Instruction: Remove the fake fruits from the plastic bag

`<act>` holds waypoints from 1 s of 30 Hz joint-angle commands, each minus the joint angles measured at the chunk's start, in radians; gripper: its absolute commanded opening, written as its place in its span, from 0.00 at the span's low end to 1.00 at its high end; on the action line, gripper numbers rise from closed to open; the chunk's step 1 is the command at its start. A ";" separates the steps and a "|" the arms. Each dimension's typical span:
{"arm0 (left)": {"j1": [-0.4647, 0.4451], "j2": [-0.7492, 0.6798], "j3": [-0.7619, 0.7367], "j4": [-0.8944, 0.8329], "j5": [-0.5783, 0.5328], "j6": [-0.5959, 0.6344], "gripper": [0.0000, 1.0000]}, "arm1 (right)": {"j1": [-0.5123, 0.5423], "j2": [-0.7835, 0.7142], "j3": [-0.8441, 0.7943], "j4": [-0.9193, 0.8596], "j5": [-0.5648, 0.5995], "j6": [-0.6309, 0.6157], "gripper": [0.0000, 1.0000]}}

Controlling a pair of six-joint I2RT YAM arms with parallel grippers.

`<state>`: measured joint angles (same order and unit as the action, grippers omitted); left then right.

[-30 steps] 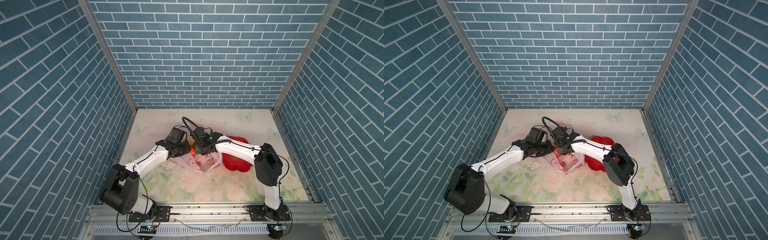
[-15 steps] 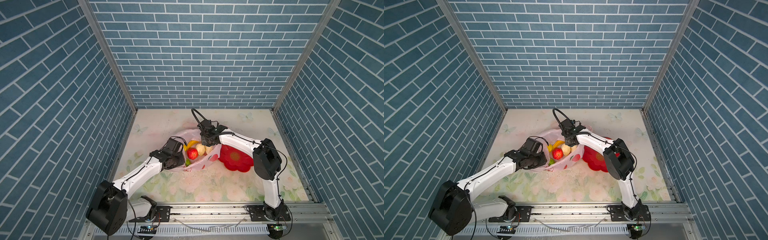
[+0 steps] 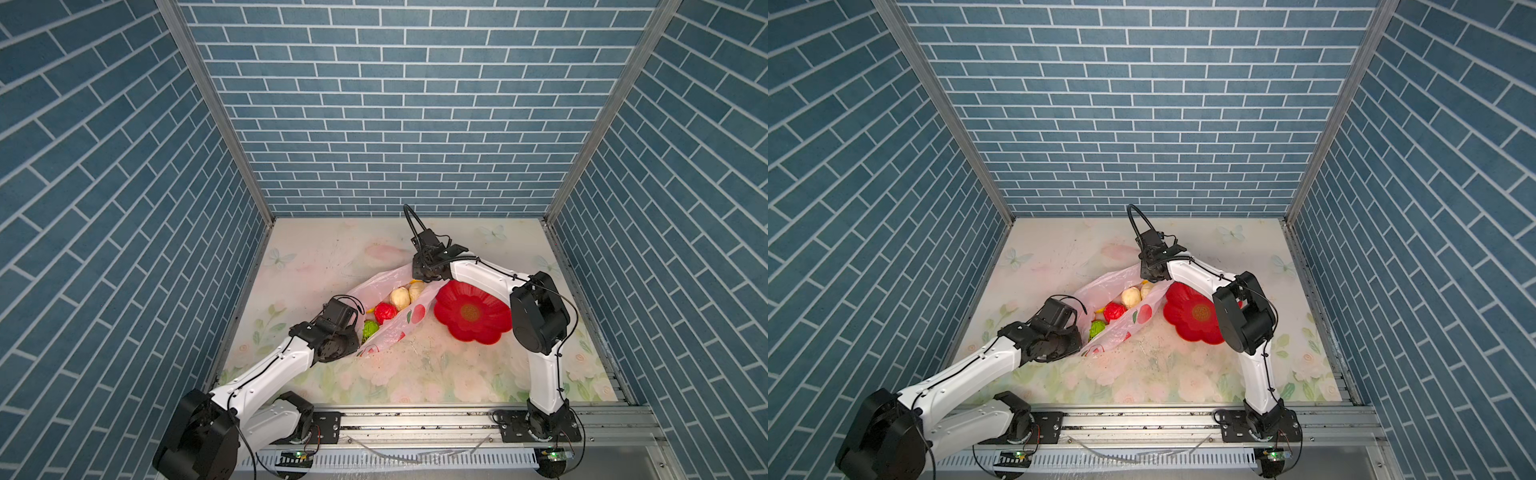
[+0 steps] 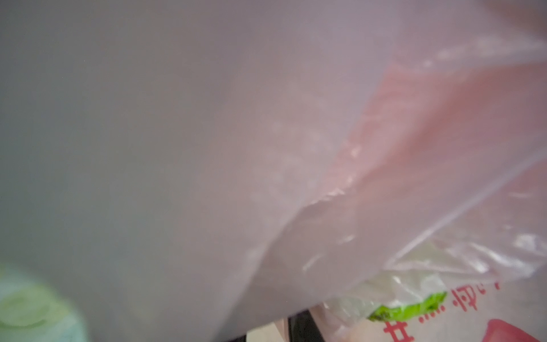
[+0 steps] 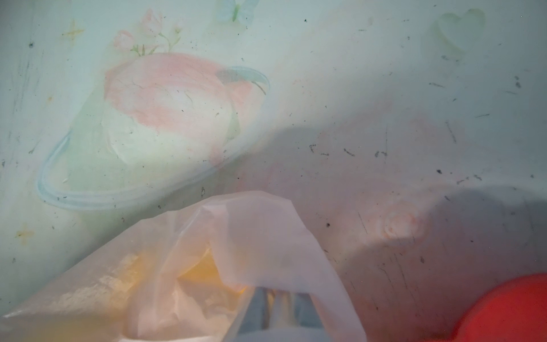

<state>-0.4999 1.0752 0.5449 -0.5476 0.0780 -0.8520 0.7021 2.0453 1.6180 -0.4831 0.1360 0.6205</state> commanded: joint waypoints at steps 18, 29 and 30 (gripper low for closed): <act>-0.159 -0.115 0.083 0.091 -0.101 -0.110 0.37 | 0.223 -0.275 -0.155 -0.116 -0.106 -0.033 0.42; -0.346 -0.070 -0.055 0.220 -0.222 -0.229 0.35 | 0.353 -0.338 -0.452 -0.005 -0.133 0.122 0.33; -0.358 -0.067 -0.072 0.235 -0.230 -0.241 0.34 | 0.356 -0.345 -0.477 0.003 -0.132 0.132 0.33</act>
<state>-0.8299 0.9970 0.5117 -0.3599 -0.0925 -1.0428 1.0481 1.7550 1.2015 -0.5087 0.0032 0.6765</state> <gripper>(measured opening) 0.349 0.329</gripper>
